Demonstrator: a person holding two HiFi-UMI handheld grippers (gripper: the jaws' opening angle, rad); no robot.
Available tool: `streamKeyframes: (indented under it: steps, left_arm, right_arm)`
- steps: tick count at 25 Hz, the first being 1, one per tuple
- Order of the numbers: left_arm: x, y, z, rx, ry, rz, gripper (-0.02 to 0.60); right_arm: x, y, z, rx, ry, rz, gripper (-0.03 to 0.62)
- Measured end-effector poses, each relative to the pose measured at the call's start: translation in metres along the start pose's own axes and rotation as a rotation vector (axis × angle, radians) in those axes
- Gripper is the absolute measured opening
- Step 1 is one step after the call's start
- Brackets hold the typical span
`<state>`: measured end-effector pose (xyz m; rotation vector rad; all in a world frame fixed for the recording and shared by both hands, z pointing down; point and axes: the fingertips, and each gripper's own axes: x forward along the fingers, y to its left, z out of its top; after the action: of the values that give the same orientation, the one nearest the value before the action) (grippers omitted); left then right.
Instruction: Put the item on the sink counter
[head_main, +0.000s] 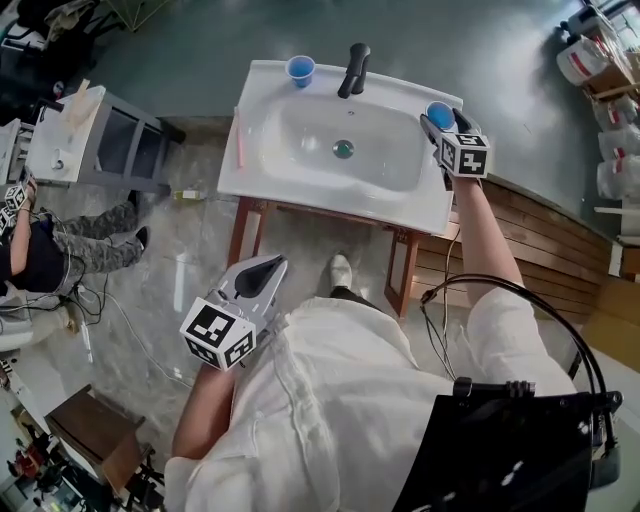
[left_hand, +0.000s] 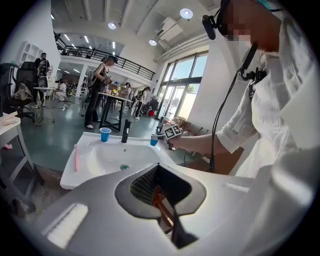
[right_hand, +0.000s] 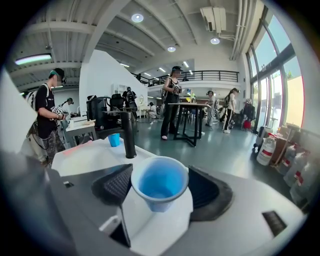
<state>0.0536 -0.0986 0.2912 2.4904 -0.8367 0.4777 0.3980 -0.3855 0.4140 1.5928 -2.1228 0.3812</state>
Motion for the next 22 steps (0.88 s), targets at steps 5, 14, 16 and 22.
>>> streamKeyframes:
  steps: [5, 14, 16, 22]
  left_arm:
    - [-0.026, -0.004, -0.012, 0.015, -0.016, -0.021, 0.005]
    - [-0.083, -0.02, -0.043, 0.038, -0.056, -0.063, 0.005]
    - [-0.098, -0.022, -0.05, 0.036, -0.066, -0.073, 0.005]
    - [-0.148, -0.035, -0.081, 0.035, -0.073, -0.113, 0.006]
  right_arm:
    - [-0.03, 0.034, -0.003, -0.007, -0.007, 0.007, 0.348]
    - [-0.096, 0.109, -0.017, -0.007, -0.024, 0.017, 0.348]
    - [-0.109, 0.129, -0.019, -0.008, -0.025, 0.02, 0.348]
    - [-0.155, 0.196, -0.021, 0.004, -0.044, 0.04, 0.348]
